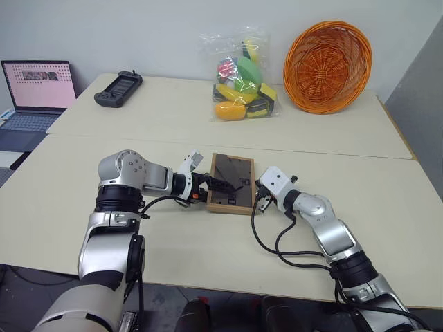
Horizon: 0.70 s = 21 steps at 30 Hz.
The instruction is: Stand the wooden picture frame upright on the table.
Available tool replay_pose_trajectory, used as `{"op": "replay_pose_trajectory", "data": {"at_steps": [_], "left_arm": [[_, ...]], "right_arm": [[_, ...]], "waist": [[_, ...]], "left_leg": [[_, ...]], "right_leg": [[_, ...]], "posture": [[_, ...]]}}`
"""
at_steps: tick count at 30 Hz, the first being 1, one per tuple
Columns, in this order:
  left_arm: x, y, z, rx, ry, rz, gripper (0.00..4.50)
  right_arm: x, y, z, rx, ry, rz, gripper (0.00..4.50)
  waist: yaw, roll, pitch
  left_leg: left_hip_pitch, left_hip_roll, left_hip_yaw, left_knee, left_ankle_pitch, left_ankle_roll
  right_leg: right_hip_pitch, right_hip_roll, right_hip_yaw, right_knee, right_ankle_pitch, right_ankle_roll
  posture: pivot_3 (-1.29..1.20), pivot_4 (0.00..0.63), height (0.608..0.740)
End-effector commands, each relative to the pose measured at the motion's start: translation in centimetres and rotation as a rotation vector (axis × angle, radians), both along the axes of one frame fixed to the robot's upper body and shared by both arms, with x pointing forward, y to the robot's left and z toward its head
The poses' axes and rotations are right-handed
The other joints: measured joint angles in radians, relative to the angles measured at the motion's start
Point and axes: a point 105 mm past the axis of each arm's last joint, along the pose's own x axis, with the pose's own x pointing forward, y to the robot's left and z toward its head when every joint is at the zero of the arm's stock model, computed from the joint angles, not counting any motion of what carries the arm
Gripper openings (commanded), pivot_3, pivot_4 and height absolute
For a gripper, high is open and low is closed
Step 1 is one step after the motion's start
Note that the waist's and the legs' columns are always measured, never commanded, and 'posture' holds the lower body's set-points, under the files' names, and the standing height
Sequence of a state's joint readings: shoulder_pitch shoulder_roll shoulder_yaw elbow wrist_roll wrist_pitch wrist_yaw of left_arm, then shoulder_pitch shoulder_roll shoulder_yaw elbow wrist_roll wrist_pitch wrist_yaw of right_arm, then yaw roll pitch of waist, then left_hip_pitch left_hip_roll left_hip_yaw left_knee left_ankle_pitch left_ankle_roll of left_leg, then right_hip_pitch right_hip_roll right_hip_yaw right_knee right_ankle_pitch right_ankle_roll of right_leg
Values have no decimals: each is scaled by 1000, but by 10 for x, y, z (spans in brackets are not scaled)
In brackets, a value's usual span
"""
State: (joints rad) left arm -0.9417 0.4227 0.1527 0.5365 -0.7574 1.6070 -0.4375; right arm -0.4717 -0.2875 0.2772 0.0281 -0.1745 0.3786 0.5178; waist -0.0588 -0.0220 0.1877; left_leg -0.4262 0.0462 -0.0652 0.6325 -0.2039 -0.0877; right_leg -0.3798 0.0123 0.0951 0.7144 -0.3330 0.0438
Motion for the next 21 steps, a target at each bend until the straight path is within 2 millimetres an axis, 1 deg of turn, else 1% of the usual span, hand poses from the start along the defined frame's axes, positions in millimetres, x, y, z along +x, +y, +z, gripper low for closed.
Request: {"op": "replay_pose_trajectory", "data": {"at_steps": [1,6,10,14,19,21], "left_arm": [[1,-2,7,-21,-32,-3,3148],[0,-2,8,-28,-40,-5,2004],[-1,-2,8,-31,-44,-6,1442],[-2,-3,10,-53,-48,-15,1328],[-4,-2,5,-26,-27,-33,1315],[-7,0,3,-1,-38,-47,1315]], "right_arm": [[3,2,17,17,-59,12,0],[4,2,18,19,-62,13,0],[4,3,19,21,-62,17,0],[4,4,20,22,-63,21,0],[4,2,20,16,-65,20,0],[3,-2,19,-7,-72,22,0]], "waist": [[0,0,0],[0,0,0],[-2,0,0],[-4,0,0],[-4,0,0],[-5,0,0]], "left_leg": [[0,0,0,0,0,0],[0,0,0,-1,0,0],[0,0,0,-1,0,0],[1,0,0,-2,0,0],[1,0,0,-2,0,0],[1,0,0,-2,0,0]], "right_leg": [[0,0,0,0,0,0],[0,0,0,0,0,0],[0,0,0,-1,0,0],[0,0,0,0,0,0],[0,0,0,0,0,0],[0,0,0,0,0,0]], "posture": [[0,150,740],[0,150,740],[0,150,740],[0,150,740],[0,150,740],[0,150,740]]}}
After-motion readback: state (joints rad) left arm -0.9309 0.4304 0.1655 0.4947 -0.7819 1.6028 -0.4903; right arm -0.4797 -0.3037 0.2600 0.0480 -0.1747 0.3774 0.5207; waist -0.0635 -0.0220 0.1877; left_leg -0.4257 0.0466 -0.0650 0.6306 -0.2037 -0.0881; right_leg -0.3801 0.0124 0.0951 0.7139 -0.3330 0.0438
